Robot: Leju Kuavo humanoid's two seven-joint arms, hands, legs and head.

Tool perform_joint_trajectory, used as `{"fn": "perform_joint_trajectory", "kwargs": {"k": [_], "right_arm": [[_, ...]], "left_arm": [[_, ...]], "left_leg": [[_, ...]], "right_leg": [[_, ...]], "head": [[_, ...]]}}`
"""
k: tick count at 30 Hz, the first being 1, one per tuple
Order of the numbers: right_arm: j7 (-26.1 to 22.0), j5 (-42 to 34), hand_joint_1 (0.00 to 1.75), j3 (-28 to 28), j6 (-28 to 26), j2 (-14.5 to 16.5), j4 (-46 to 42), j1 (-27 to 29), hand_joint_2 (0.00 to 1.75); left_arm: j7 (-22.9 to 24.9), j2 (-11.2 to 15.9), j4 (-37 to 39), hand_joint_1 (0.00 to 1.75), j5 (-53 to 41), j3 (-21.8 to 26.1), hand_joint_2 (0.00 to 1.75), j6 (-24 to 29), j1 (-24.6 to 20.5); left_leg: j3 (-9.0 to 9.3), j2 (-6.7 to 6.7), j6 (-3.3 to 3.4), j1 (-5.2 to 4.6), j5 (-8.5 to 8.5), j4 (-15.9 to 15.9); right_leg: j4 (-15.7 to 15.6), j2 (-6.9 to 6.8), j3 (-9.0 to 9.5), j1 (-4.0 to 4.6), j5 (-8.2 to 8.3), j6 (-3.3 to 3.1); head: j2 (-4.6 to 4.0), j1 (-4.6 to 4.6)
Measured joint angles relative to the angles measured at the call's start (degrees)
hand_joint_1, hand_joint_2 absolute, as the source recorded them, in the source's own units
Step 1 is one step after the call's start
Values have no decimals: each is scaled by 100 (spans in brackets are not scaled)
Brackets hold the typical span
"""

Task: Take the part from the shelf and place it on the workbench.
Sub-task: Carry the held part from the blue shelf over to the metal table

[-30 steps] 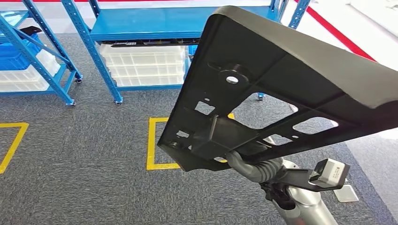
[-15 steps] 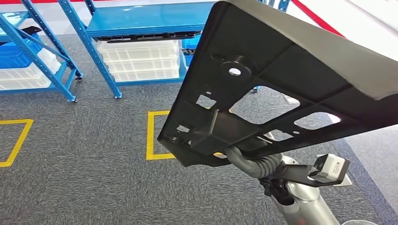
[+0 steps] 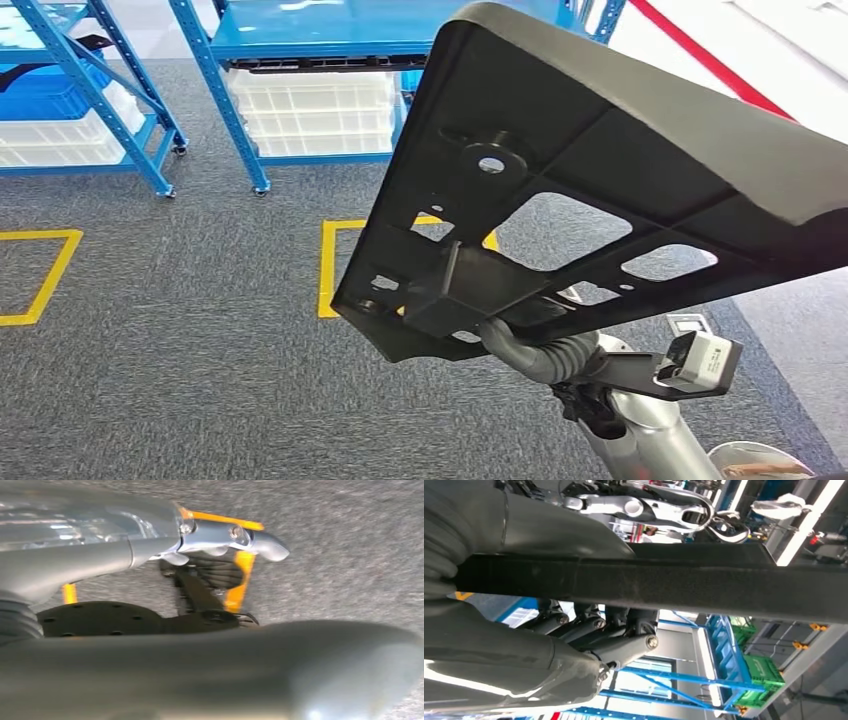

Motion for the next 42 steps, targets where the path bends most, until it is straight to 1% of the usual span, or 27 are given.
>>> {"fn": "perform_joint_trajectory", "kwargs": {"k": [1, 2, 3, 4, 6, 8, 10, 12, 13, 14, 16, 17, 18, 19, 20, 22, 24, 26, 28, 29, 31, 33, 34, 35, 37, 39, 42], "right_arm": [[-4, 6, 175, -1, 3, -9, 2, 6, 175], [-17, 20, 175, -2, 5, -15, 8, 14, 175], [-38, 38, 175, -3, 8, -20, 15, 21, 175], [-66, 58, 175, -3, 15, -22, 22, 27, 175], [-115, 66, 175, -5, 55, -22, 26, 26, 175], [-143, 18, 175, -13, 106, -21, 22, 20, 175], [-159, -60, 175, -25, 152, -20, 21, 17, 175], [-165, -134, 175, -40, 191, -13, 21, 24, 175], [-166, -163, 175, -46, 202, -5, 22, 30, 175], [-166, -182, 175, -51, 208, 2, 23, 39, 175], [-166, -203, 175, -63, 220, 12, 25, 61, 175], [-166, -209, 175, -74, 230, 13, 26, 79, 175], [-166, -211, 175, -84, 240, 14, 26, 98, 175], [-166, -213, 175, -92, 250, 15, 26, 115, 175], [-166, -216, 175, -98, 258, 18, 25, 125, 175], [-166, -220, 175, -104, 266, 28, 25, 128, 175], [-168, -223, 175, -107, 268, 38, 24, 125, 175], [-170, -226, 175, -115, 276, 41, 21, 129, 175], [-172, -228, 175, -135, 285, 40, 9, 137, 175], [-174, -229, 175, -145, 287, 40, 1, 141, 175], [-179, -227, 175, -152, 293, 40, -8, 163, 175], [-191, -215, 175, -158, 299, 40, -10, 223, 175], [-200, -207, 175, -162, 301, 40, -14, 253, 175], [-209, -198, 175, -164, 302, 40, -21, 275, 175], [-225, -184, 175, -164, 305, 40, -47, 289, 175], [-244, -152, 175, -163, 313, 42, -74, 298, 175], [-276, -108, 175, -167, 326, 43, -89, 343, 175]], "left_arm": [[15, 0, 0, 0, 2, 0, 0, 13, 0], [34, 0, 0, 0, 3, 0, 0, 28, 0], [54, 0, 0, 0, 4, 0, 0, 43, 0], [76, 0, 0, 0, 3, 0, 0, 59, 0], [114, -3, 0, 0, 0, 0, 0, 83, -2], [141, -10, 0, 0, -1, 0, 0, 99, -9], [160, -15, 0, 0, -1, 0, 0, 107, -14], [173, -16, 0, 0, -2, 0, 0, 113, -12], [178, -16, 0, 0, -2, 0, 0, 115, -11], [178, -15, 0, 0, -1, 0, 0, 116, -11], [178, -15, 0, 0, -1, 0, 0, 117, -10], [177, -15, 0, 0, -2, 0, 0, 116, -9], [176, -15, 0, 0, -3, 0, 0, 116, -7], [176, -15, 0, 0, -3, 0, 0, 115, -5], [176, -15, 0, 0, -4, 0, 0, 115, -4], [175, -11, 0, 0, -9, 0, 0, 115, 1], [172, -2, 0, 0, -15, 0, 0, 117, 18], [172, 2, 0, 0, -23, 0, 0, 123, 25], [169, 2, 0, 0, -39, 0, 0, 132, -2], [166, 2, 0, 0, -45, 0, 0, 134, -13], [161, 1, 0, 0, -51, 0, 0, 140, -1], [160, -2, 0, 0, -53, 0, 0, 156, 24], [160, -2, 0, 0, -53, 0, 0, 164, 28], [159, -2, 0, 0, -52, 0, 0, 170, 24], [155, -3, 0, 0, -52, 0, 0, 174, 12], [143, -4, 0, 0, -54, 0, 0, 175, 9], [127, -4, 0, 0, -60, 0, 0, 173, 3]], "left_leg": [[-79, 6, 16, -7, 60, 4], [-158, 12, 21, -14, 121, 9], [-236, 18, 20, -18, 178, 19], [-309, 23, 13, -20, 227, 33], [-432, 26, -11, -23, 296, 82], [-503, 32, -44, -39, 330, 150], [-542, 54, -101, -52, 366, 189], [-592, 67, -174, -53, 346, 230], [-647, 57, -212, -47, 239, 339], [-739, 38, -249, -33, 55, 562], [-1009, 9, -316, 2, -386, 1291], [-1117, 5, -337, 12, -516, 1619], [-1143, 1, -344, 16, -535, 1777], [-1066, -6, -339, 17, -444, 1714], [-891, -27, -320, 16, -272, 1436], [-460, -190, -242, 15, 51, 669], [-249, -341, -179, 3, 157, 269], [-232, -306, -156, -4, 153, 210], [-216, -204, -110, 26, 153, 111], [-212, -150, -84, 44, 156, 63], [-228, -46, -51, 52, 160, 49], [-239, 65, -50, 53, 155, 67], [-244, 115, -54, 55, 150, 79], [-245, 158, -64, 59, 141, 96], [-250, 229, -113, 51, 104, 146], [-266, 284, -174, 20, 71, 197], [-281, 369, -231, 13, 48, 245]], "right_leg": [[371, 2, -83, 0, -206, 8], [694, 2, -133, 0, -279, 20], [889, 3, -120, 0, -218, 32], [898, 3, -22, 0, -67, 38], [295, 7, 494, 7, 196, 10], [-514, -14, 1052, 30, 151, -52], [-852, -20, 1235, 49, 27, -108], [-912, 16, 1202, 17, 35, -182], [-929, 32, 1173, -3, 62, -222], [-938, 47, 1138, -20, 100, -255], [-927, 76, 1060, -15, 156, -283], [-918, 93, 1025, -10, 177, -283], [-904, 114, 995, -7, 192, -278], [-887, 137, 973, -4, 200, -273], [-866, 165, 958, -1, 202, -268], [-832, 225, 929, 6, 200, -249], [-817, 299, 893, -2, 218, -198], [-815, 382, 854, -13, 250, -126], [-716, 336, 776, -7, 169, -76], [-526, 272, 679, -5, 40, -58], [141, 159, 372, -16, -307, -32], [700, 138, 121, -26, -463, 6], [709, 123, 124, -30, -390, 24], [489, 93, 235, -34, -222, 40], [-251, -86, 597, -23, 114, 54], [-657, -231, 774, 5, 212, -9], [-667, -156, 729, 13, 213, -141]], "head": [[0, -1], [0, 0], [0, 0], [0, 0], [0, 1], [0, -2], [0, -4], [0, -7], [0, -10], [0, -14], [0, -17], [0, -17], [0, -17], [0, -17], [0, -17], [0, -16], [0, -17], [0, -19], [0, -8], [0, 6], [0, 31], [0, 34], [0, 36], [0, 36], [0, 37], [0, 38], [0, 39]]}}
